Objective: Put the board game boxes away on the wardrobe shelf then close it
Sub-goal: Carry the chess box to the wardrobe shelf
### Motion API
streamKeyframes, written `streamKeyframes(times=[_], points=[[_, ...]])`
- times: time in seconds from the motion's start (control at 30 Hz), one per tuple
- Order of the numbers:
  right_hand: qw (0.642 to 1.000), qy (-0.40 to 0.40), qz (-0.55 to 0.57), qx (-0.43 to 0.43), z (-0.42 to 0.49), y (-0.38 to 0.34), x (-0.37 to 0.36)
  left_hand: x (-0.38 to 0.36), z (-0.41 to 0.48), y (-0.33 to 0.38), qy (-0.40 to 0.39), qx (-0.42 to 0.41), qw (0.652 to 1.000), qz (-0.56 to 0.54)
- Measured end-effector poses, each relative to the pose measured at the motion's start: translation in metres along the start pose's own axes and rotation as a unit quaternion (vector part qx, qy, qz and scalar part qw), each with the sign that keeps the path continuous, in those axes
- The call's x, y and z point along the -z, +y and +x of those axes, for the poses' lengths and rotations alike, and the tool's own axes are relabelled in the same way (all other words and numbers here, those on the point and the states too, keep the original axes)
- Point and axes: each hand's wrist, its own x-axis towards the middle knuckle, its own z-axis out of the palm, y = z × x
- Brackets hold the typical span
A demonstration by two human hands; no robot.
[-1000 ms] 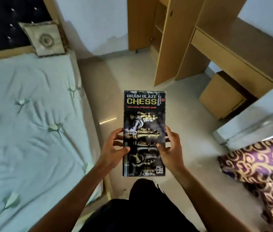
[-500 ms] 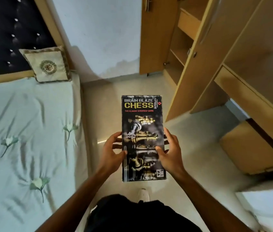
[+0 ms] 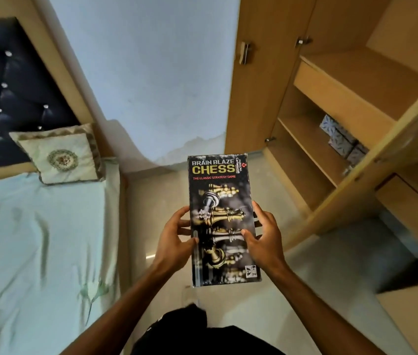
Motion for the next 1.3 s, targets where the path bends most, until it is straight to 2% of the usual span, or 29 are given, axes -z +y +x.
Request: streamKeyframes(times=[0.3,0.63,0.87,1.3], points=[[0.998,0.066,0.010,-0.001,0.210,-0.019,-0.020,0.005,0.242,0.051,-0.066,-0.036,0.996,0.042],[0.992,0.122,0.001,-0.017,0.454,0.004,0.004,-0.055,0.505,0.105,-0.115,-0.091,0.983,0.107],[0.983,0.182,-0.002,-0.030,0.592,0.017,0.061,-0.128,0.656,0.165,-0.165,-0.129,0.973,0.102],[0.954,0.283,-0.019,-0.092,0.831,0.083,0.197,-0.327,0.905,0.279,-0.292,-0.208,0.931,0.075]])
